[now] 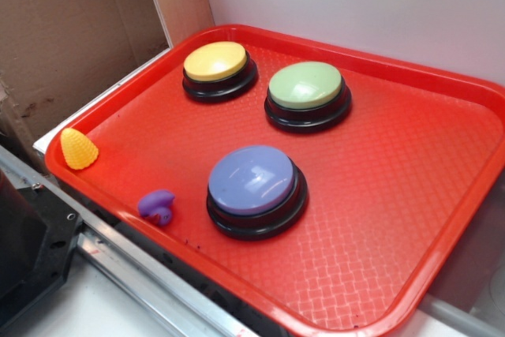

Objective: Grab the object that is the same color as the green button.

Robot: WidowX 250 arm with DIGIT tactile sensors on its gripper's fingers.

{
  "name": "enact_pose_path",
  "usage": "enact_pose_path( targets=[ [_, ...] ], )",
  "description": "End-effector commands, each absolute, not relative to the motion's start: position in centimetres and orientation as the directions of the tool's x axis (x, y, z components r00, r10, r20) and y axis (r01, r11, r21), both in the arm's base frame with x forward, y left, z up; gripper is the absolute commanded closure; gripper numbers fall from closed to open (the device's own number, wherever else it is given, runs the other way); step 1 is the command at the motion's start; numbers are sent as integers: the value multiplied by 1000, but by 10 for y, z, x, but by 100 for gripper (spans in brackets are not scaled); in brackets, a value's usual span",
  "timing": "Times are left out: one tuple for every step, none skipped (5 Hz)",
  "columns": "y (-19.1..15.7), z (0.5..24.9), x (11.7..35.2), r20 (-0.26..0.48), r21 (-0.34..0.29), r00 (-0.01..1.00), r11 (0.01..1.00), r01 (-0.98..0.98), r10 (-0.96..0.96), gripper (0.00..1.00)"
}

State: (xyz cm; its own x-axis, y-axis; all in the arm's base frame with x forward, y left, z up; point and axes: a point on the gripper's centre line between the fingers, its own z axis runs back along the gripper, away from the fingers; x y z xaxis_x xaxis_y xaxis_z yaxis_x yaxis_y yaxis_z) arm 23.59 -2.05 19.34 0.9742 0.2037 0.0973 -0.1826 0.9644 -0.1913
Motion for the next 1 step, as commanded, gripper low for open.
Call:
enact_pose_path(
  targets=[
    [-15,200,231,155,-103,964,974,-201,215,100]
  ],
)
